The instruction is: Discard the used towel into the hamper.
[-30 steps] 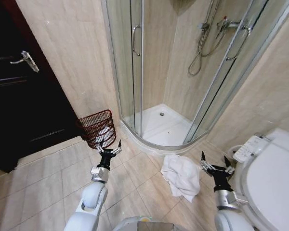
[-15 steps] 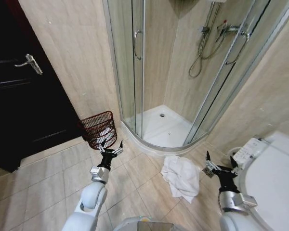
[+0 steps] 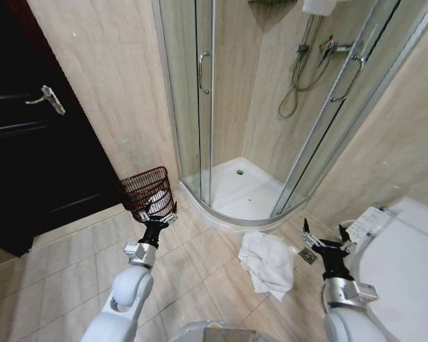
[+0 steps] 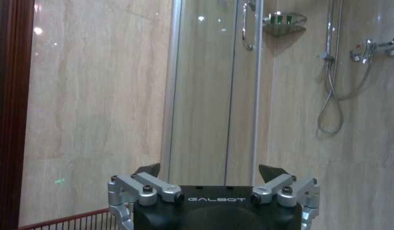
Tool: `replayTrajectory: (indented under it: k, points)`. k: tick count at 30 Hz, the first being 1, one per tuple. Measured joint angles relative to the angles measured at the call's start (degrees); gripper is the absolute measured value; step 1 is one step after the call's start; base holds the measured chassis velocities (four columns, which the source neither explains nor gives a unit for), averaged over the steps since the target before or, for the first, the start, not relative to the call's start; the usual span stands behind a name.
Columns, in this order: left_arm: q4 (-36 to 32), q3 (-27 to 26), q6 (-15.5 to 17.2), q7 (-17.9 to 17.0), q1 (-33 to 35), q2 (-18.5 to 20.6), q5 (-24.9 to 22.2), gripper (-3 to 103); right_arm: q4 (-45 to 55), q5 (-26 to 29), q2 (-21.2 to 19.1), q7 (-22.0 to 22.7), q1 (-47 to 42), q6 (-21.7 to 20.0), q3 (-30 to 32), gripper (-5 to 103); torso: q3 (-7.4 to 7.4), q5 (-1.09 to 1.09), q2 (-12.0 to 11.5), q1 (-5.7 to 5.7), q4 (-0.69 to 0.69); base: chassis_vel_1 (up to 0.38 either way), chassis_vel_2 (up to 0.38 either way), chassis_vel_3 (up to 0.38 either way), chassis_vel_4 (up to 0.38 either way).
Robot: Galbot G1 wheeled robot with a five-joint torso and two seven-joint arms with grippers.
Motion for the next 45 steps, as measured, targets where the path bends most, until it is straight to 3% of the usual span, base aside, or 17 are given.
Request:
replayTrajectory:
  k: [5, 16, 25, 36, 45]
  points:
    - [0.65, 0.40, -1.94, 0.24, 1.07, -0.88, 1.47, 100, -0.51, -0.76, 0.10, -0.37, 0.01, 0.81, -0.39, 100, 0.71, -0.02, 1.32, 0.61, -0.01, 0.000, 0.000, 0.000, 0.000]
    - [-3.99, -1.95, -1.16, 0.00, 4.52, 0.89, 0.53, 100, -1.43, -0.99, 1.33, -0.91, -1.06, 2.72, -1.01, 100, 2.28, -0.01, 4.00, 1.71, 0.00, 0.000, 0.000, 0.000, 0.000]
    - [-3.97, -2.27, -2.90, -0.02, 5.65, 0.68, 2.22, 100, -3.11, -6.11, 3.64, -1.69, 0.26, 5.51, -2.92, 100, 3.85, -0.01, 6.56, 2.73, 0.00, 0.000, 0.000, 0.000, 0.000]
    - [-4.78, -1.67, -2.01, -0.44, 2.99, 1.21, 0.61, 100, 0.17, -5.74, 4.13, -1.75, 1.71, 2.04, -1.54, 100, 5.28, -0.01, 9.16, 3.90, 0.00, 0.000, 0.000, 0.000, 0.000]
    - [-5.44, -2.39, -1.29, -1.55, 1.63, 0.54, 3.35, 100, 3.20, -5.41, 3.54, -1.91, 0.48, 1.15, -1.79, 100, 6.56, -0.01, 11.42, 4.86, 0.00, 0.000, 0.000, 0.000, 0.000]
